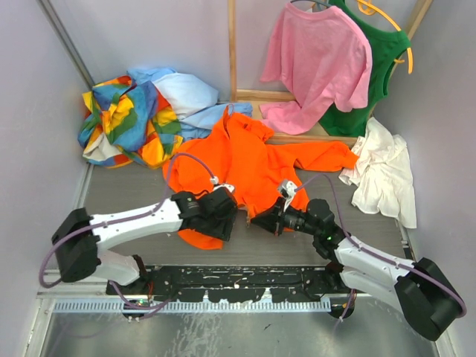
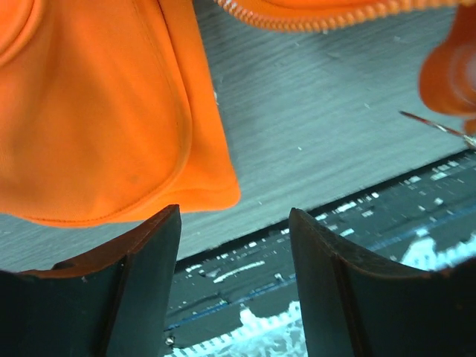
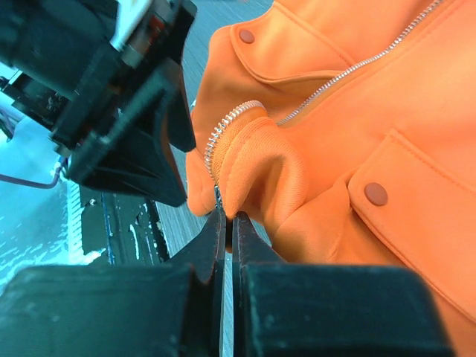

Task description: Zip up the jacket

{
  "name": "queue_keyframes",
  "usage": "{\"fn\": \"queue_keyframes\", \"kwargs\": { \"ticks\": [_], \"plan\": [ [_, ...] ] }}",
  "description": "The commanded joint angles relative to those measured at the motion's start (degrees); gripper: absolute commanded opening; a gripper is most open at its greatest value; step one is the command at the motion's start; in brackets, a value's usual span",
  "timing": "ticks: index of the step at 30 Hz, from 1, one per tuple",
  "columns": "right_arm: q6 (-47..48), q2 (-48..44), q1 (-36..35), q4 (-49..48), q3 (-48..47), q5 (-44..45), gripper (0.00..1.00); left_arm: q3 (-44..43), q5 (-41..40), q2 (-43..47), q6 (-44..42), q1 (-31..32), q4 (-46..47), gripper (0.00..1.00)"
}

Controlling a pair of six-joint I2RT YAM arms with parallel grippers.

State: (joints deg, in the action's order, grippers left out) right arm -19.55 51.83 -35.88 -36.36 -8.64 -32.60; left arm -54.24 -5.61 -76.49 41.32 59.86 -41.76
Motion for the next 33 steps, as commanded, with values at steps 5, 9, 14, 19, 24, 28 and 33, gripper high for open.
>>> {"fn": "queue_keyframes", "kwargs": {
  "ticks": [5,9,14,19,24,28,33],
  "plan": [
    [1.3,-3.3,0.4,1.8,0.0,6.9,0.01,-5.7,-8.1,-11.9,1.4,2.1,-0.4,0.55],
    [1.2,-4.6,0.5,2.3,0.5,9.2,0.01,-5.3,-9.6,-14.6,1.9,2.1,1.0,0.49],
    [1.2,-5.4,0.7,3.6,0.6,12.3,0.01,-2.4,-8.8,-16.6,2.7,2.3,6.3,0.43],
    [1.3,-5.0,0.9,5.3,0.2,13.9,0.01,-1.3,-8.9,-17.3,2.2,2.2,8.4,0.28],
    [1.1,-5.0,1.1,5.3,0.3,14.3,0.01,-1.2,-8.2,-16.3,0.4,0.8,9.1,0.02],
    [1.2,-5.9,1.2,5.7,0.4,14.5,0.01,1.0,-2.1,-10.3,-1.8,-2.6,14.1,0.0],
    [1.4,-6.9,1.3,6.2,0.6,14.7,0.01,8.9,10.4,0.0,1.4,-8.9,25.4,0.02]
  ]
}}
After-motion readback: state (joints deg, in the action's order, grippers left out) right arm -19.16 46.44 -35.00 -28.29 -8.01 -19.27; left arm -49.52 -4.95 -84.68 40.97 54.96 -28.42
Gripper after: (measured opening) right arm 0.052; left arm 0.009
